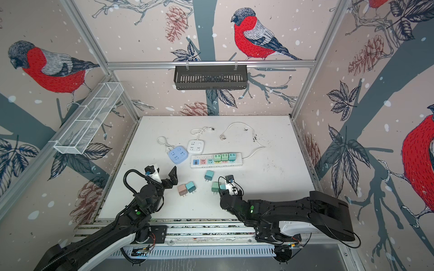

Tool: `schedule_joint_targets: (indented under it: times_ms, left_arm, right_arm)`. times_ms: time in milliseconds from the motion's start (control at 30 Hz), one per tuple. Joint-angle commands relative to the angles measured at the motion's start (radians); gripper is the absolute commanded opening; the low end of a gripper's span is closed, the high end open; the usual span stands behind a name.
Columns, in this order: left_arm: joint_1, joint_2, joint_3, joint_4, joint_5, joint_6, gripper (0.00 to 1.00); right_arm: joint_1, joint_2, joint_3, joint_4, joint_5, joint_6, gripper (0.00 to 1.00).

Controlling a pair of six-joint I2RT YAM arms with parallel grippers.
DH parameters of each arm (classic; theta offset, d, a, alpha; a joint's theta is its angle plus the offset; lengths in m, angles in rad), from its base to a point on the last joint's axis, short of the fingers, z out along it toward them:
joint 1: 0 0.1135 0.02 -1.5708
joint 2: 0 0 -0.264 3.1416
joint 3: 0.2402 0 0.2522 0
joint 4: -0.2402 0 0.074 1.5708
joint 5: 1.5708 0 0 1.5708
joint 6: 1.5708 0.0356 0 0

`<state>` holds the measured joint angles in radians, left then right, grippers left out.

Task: Insert the plug
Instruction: 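Lift the teal plug toward the left gripper while left reaches to meet it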

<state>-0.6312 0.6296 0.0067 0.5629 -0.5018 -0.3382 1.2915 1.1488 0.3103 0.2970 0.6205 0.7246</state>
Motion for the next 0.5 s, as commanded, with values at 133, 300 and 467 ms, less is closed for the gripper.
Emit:
schedule_joint_targets:
  times_ms: [133,300,467]
  left_arm:
    - [-0.001,-0.016,-0.043,0.061,0.026,0.01,0.98]
    - [0.0,-0.003,-0.041,0.072,0.033,0.018,0.98]
    - [-0.001,0.028,-0.034,0.085,0.041,0.023,0.97]
  right_arm:
    - [-0.135,-0.061,-0.034,0.447,0.011,-0.303,0.12]
    - [-0.207,-0.074,-0.049,0.735,-0.105,-0.583,0.09]
    - [-0.216,-0.065,-0.002,0.708,-0.207,-0.796,0.04]
